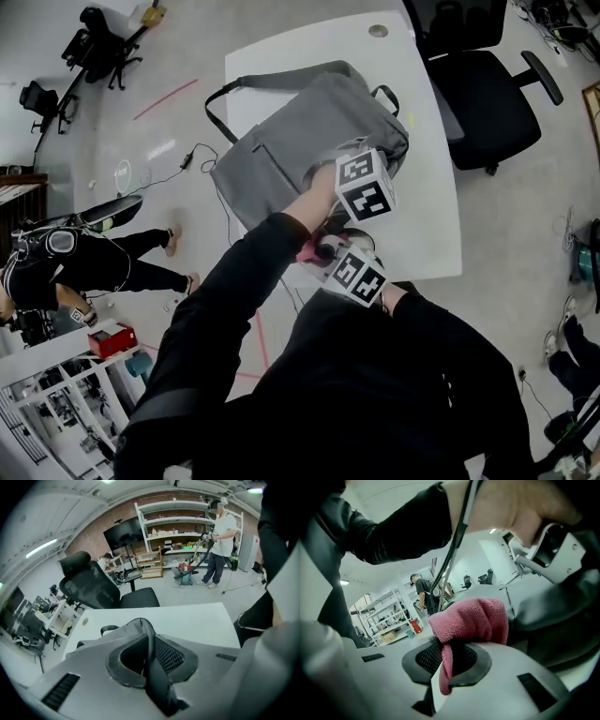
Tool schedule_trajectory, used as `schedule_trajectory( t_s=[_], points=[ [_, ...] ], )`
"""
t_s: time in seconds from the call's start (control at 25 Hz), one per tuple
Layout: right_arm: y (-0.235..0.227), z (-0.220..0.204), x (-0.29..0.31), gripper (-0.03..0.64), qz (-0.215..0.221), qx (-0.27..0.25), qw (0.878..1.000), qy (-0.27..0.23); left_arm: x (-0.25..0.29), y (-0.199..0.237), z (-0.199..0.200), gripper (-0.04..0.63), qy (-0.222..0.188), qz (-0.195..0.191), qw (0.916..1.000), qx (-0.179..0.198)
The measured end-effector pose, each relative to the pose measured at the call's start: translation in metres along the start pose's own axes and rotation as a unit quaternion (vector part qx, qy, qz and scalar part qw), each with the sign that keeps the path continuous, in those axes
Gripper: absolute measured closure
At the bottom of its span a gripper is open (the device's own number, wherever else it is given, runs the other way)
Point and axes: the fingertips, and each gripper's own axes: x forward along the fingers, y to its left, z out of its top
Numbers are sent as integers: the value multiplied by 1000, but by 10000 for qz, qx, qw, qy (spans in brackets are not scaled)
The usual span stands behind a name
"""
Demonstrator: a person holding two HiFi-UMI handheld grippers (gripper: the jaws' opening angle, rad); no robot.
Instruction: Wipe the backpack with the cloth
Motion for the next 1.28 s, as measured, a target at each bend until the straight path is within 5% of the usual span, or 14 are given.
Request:
schedule_trajectory(
  t_s=[0.16, 0.36, 0.56, 0.76, 0.96, 1.08, 1.16, 1.28],
  points=[
    [-1, -3, 9, 577, -194, -269, 9994, 118, -36, -6, 11, 505, -870, 100, 9945, -569],
    [-21, -15, -22, 577, -330, -341, 9987, 206, -128, 37, -24, 498, -1966, 1037, 9511, -2145],
    [-66, -27, -75, 577, -876, -89, 9959, 193, -194, 22, -135, 499, -1742, 1886, 9108, -3235],
    [-155, -39, -153, 577, -2440, 683, 9673, -79, -236, -16, -203, 499, -1617, 2210, 8658, -4188],
    [-214, -44, -234, 577, -3874, 1274, 9119, -471, -255, -28, -222, 499, -1575, 2384, 8538, -4351],
    [-224, -46, -256, 577, -4317, 1447, 8881, -630, -257, -36, -230, 499, -1582, 2397, 8438, -4534],
    [-215, -44, -247, 577, -4229, 1448, 8920, -679, -257, -43, -232, 499, -1582, 2388, 8402, -4605],
    [-174, -34, -195, 577, -3514, 1223, 9262, -617, -255, -50, -230, 499, -1569, 2353, 8415, -4603]
  ],
)
